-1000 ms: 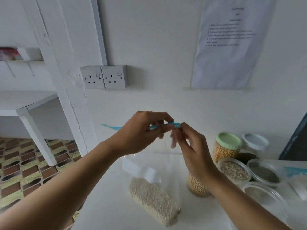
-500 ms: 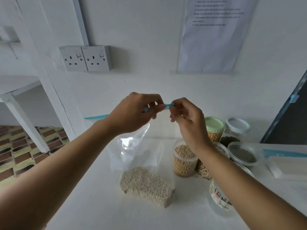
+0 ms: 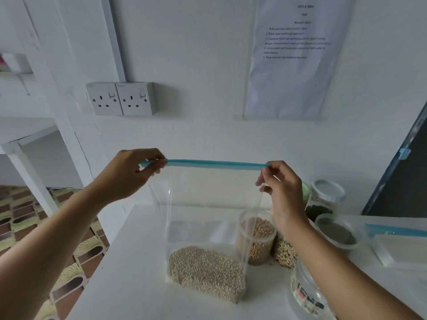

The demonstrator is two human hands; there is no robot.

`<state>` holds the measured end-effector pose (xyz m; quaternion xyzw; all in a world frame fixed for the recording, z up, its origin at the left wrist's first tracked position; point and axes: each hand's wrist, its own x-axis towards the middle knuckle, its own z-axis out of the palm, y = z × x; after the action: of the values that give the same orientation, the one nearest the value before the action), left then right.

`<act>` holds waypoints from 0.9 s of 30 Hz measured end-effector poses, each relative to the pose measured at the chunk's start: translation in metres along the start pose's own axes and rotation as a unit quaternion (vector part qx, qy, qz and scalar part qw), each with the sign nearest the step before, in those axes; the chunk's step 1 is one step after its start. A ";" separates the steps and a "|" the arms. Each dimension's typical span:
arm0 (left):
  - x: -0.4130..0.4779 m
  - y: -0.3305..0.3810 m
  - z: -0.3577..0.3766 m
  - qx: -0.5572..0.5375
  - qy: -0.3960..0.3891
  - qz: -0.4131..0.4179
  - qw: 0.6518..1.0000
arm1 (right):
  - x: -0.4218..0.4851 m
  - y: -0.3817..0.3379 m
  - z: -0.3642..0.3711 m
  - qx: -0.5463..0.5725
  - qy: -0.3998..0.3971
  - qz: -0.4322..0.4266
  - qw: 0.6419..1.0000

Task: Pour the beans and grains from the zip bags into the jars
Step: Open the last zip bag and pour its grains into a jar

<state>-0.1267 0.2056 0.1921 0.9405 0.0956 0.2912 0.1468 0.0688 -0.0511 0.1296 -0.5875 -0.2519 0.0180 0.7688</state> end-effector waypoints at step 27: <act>0.023 0.050 0.006 -0.027 -0.185 0.099 0.977 | 0.002 -0.036 0.036 -0.263 -0.235 -0.237 0.905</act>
<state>-0.0996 0.1632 0.2160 0.9785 -0.0347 0.1280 0.1578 0.0458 -0.0295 0.1695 -0.6697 -0.5532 -0.0941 0.4864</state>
